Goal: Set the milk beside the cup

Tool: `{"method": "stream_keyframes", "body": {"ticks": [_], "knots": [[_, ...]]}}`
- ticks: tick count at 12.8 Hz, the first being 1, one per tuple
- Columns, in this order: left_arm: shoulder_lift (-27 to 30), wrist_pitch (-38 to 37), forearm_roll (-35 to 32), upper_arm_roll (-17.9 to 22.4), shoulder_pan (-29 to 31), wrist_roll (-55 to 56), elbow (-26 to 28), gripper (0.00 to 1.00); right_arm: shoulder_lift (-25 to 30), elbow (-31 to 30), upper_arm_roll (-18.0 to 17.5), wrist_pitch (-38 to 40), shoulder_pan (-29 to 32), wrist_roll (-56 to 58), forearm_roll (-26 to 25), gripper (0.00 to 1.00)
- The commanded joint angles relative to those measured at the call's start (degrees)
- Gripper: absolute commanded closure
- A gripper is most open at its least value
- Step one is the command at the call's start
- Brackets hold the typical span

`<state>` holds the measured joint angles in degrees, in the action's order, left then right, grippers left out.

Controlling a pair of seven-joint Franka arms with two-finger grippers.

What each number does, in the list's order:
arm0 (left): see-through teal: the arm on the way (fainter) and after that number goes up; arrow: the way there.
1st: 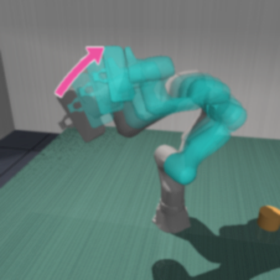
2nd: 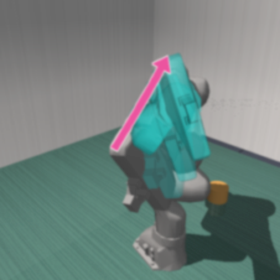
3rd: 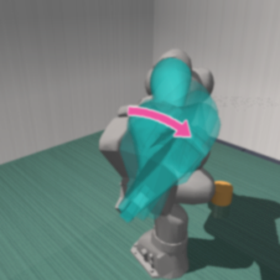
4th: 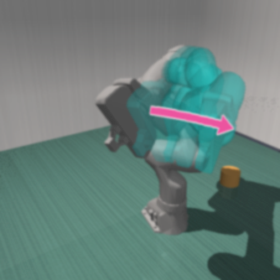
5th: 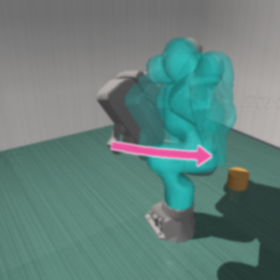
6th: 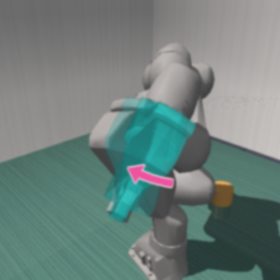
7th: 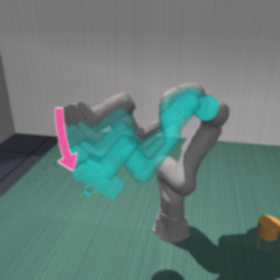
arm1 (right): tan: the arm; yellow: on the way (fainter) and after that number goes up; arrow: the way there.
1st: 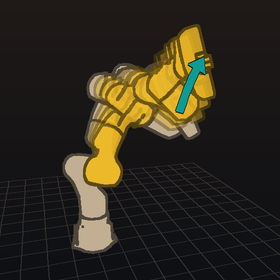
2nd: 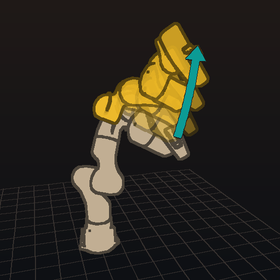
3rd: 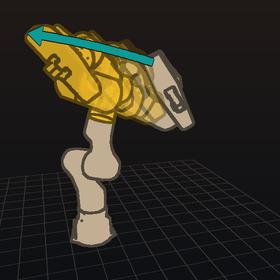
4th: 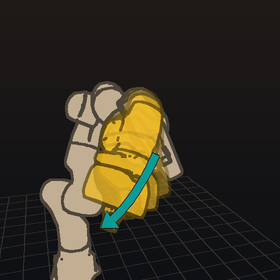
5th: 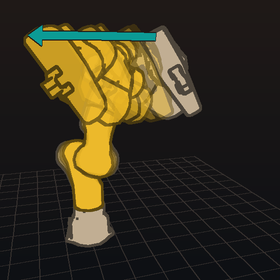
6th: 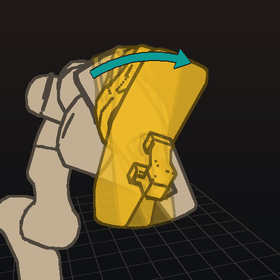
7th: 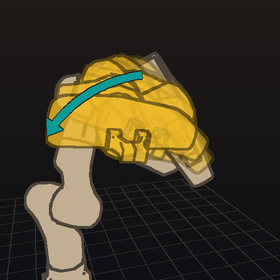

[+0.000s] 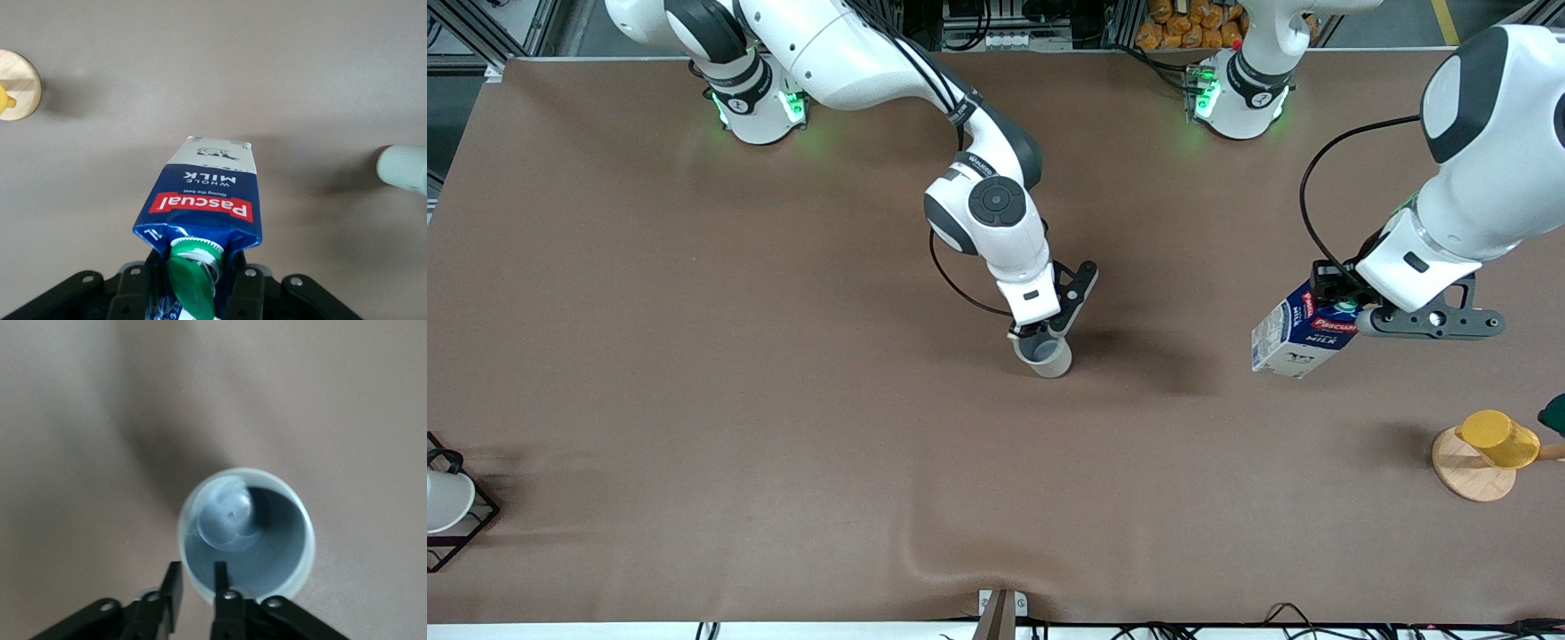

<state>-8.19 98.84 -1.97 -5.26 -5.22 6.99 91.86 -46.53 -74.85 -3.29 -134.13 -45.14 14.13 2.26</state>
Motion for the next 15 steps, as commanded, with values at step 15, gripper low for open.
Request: {"method": "stream_keyframes", "body": {"ticks": [15], "knots": [[-1.0,-5.3,2.2,-6.2,-0.8,6.4,-4.1,0.65,16.3,-6.3,0.9,14.8,15.8,-8.4,1.2,0.00]]}}
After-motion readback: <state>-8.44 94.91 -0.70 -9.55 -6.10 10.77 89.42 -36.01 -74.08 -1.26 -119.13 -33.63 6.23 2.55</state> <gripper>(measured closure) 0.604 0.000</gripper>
